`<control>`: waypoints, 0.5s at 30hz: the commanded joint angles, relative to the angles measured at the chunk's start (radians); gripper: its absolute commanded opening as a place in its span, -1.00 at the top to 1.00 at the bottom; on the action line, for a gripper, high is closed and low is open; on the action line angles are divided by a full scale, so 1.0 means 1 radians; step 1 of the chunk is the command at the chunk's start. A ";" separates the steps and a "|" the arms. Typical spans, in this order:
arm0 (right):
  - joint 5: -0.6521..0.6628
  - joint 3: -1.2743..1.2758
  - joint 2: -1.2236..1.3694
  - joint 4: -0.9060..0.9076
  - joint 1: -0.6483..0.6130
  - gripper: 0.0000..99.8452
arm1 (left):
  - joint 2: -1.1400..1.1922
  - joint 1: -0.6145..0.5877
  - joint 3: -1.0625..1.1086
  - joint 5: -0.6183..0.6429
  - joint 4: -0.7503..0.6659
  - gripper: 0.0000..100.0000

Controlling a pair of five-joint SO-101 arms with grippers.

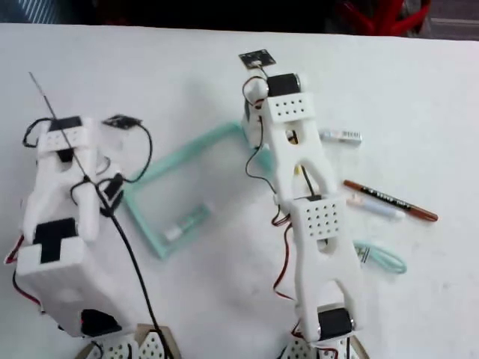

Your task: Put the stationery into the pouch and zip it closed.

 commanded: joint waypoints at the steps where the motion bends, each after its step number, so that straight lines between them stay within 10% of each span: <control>1: 0.009 -0.017 -0.065 0.007 0.001 0.58 | 0.053 0.076 -0.038 0.043 -0.012 0.84; 15: 0.149 0.017 -0.064 0.005 -0.022 0.58 | 0.401 0.139 -0.617 0.227 0.110 0.84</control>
